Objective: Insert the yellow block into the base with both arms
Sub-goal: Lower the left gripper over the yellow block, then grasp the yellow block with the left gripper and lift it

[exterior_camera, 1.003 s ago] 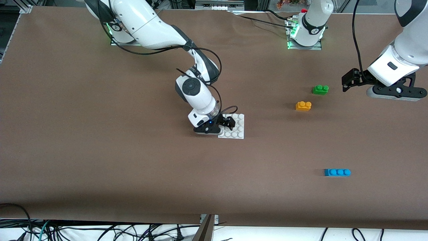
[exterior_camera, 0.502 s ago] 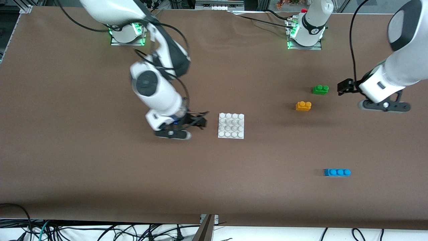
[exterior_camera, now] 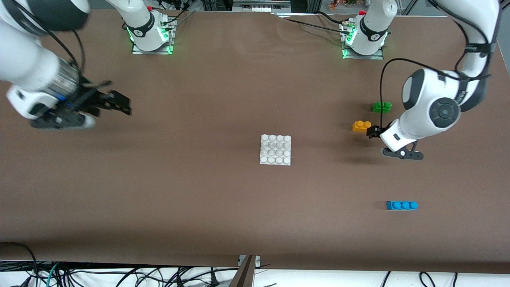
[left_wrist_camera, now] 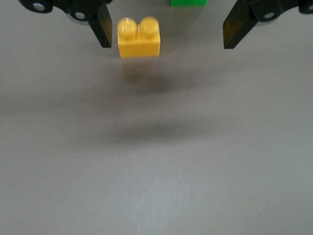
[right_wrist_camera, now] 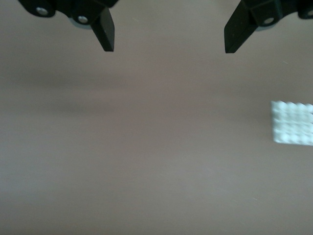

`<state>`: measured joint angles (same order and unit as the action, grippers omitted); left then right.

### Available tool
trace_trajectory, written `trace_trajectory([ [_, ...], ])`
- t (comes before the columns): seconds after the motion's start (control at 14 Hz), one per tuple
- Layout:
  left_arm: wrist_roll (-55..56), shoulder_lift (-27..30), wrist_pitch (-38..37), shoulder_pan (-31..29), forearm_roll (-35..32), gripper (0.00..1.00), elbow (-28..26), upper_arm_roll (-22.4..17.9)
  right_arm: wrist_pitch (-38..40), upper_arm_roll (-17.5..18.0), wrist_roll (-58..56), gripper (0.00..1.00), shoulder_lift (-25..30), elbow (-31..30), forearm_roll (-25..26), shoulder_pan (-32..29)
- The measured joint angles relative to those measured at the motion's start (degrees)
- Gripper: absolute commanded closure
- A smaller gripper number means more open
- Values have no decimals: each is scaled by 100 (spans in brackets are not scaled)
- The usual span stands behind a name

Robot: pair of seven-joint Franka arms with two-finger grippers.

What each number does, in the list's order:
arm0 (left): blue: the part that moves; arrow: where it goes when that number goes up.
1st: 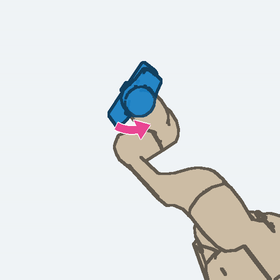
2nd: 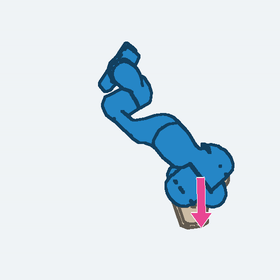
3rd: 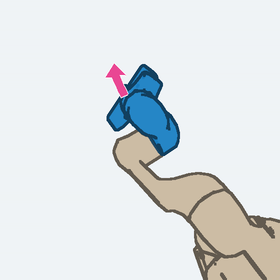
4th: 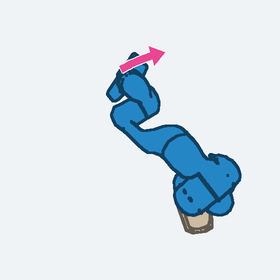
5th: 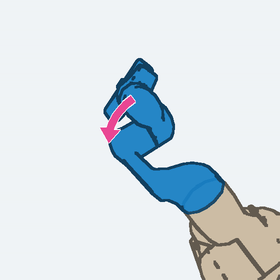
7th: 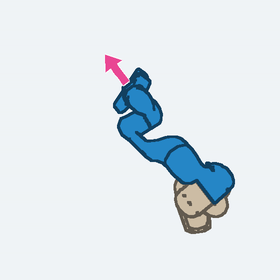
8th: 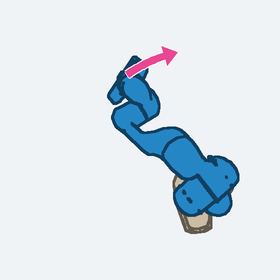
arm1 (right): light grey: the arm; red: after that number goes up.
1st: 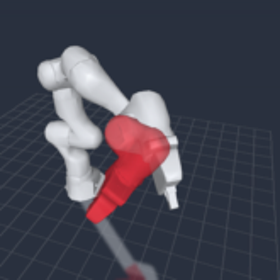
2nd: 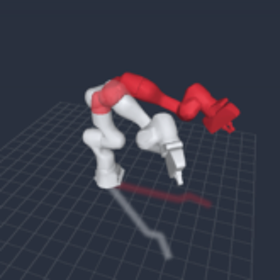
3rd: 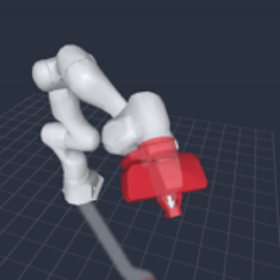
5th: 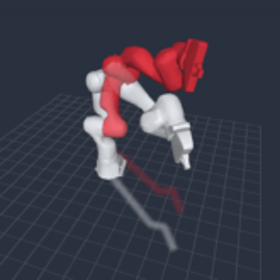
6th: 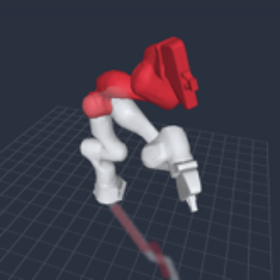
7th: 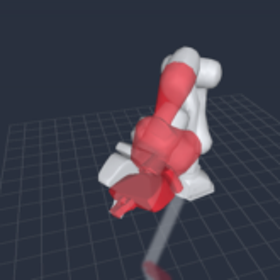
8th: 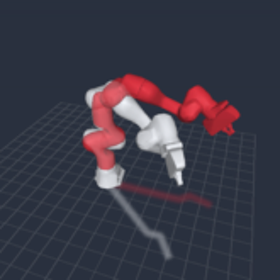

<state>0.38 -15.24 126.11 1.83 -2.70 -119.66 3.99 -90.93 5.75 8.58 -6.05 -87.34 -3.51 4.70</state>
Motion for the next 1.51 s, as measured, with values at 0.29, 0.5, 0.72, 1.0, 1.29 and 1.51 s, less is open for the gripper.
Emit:
trace_trajectory([
  [0.29, 644, 83, 1026, 8, 0, 0, -1124, 171, 159, 10, -111, 1, 581, -377, 122, -108],
  [0.5, 980, 193, 1155, 52, 0, 0, -1321, 424, 156, 11, -111, 1, 605, -420, 220, -109],
  [0.72, 986, 232, 1196, 39, -1, 0, -1453, 420, 156, -11, -111, 1, 605, -420, 261, -110],
  [1.0, 980, 232, 1222, -5, -177, 0, -1573, 411, 156, -57, -126, 1, 605, -420, 266, -111],
  [1.29, 980, 229, 1223, -6, -179, 0, -1656, 410, 156, -166, -294, 1, 604, -420, 271, -127],
  [1.51, 980, 180, 1374, -7, -180, 1, -1699, 404, 156, -168, -296, 1, 604, -420, 271, -130],
])
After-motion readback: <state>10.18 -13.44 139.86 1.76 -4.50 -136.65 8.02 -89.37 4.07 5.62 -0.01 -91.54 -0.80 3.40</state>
